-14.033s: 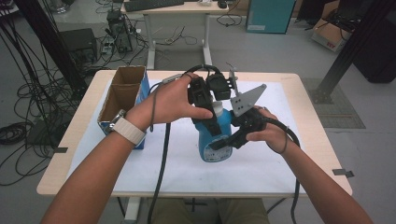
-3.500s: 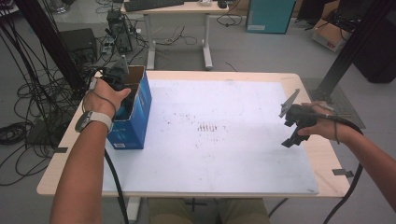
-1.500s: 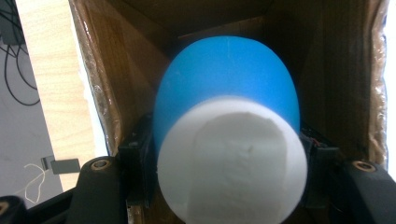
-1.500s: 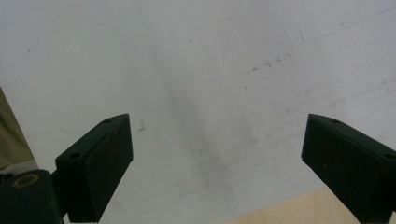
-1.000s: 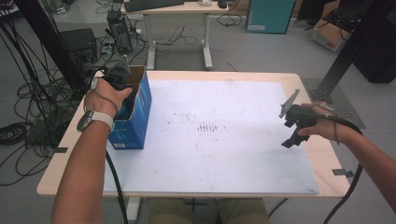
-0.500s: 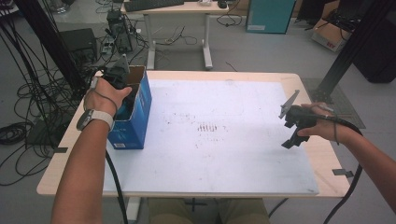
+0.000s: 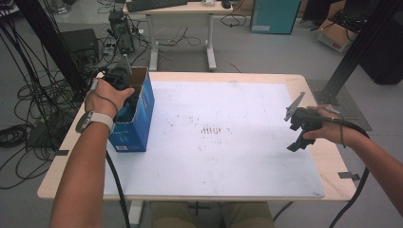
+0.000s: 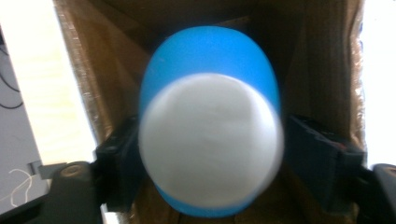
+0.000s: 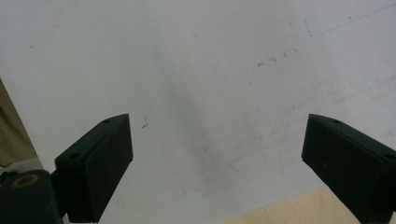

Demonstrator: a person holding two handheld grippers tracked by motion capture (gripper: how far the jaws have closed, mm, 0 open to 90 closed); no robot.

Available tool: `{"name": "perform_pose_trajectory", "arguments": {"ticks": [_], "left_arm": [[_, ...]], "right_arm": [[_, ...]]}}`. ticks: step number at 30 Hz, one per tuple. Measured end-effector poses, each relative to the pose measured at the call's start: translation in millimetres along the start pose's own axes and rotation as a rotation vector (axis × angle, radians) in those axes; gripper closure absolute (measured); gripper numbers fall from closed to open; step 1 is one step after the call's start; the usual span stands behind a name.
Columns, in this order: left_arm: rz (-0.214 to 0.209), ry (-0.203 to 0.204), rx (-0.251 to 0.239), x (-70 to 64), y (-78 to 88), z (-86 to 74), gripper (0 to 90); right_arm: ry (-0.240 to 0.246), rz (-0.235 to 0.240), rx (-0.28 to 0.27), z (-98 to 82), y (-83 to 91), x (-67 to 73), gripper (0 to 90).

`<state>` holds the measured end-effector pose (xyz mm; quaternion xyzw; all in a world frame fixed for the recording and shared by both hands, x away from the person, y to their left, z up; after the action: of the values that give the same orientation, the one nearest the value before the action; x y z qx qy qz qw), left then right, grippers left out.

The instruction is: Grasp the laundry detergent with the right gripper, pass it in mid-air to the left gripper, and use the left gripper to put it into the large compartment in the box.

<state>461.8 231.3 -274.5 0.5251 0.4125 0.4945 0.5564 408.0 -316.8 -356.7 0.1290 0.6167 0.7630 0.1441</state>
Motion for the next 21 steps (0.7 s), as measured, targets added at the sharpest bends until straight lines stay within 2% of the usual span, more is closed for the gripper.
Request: {"name": "perform_pose_trajectory", "arguments": {"ticks": [4,8,14,15,19,21], "left_arm": [[-0.023,0.006,-0.016,2.2,6.9,-1.7,22.0],[-0.013,0.000,-0.032,2.2,17.7,-2.9,11.7],[-0.022,-0.004,-0.082,3.3,36.8,-5.9,12.5],[-0.023,-0.006,-0.088,2.8,40.0,-6.4,12.4],[-0.028,-0.043,-0.115,1.1,56.4,-8.4,8.2],[-0.032,-0.064,-0.146,-1.0,67.4,-9.6,8.0]], "right_arm": [[0.009,-0.002,-0.002,1.0,-0.5,-0.2,8.5],[0.013,-0.001,0.000,1.7,-1.2,0.4,8.5],[0.005,-0.001,0.002,0.7,0.2,1.2,8.5],[0.015,-0.004,-0.005,0.3,0.3,0.3,8.5],[-0.001,-0.003,0.007,-1.1,3.3,1.8,8.5],[0.008,-0.003,0.008,-1.4,4.5,1.0,8.5]]}}
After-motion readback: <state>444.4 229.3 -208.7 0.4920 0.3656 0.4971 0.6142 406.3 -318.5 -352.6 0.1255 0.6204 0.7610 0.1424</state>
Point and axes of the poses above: each handheld gripper's, and its own axes: y roughly backward along the jaws, z roughly out of its top, x roughly to its left, the point moved 1 cm from there along -y, roughly forward along the jaws
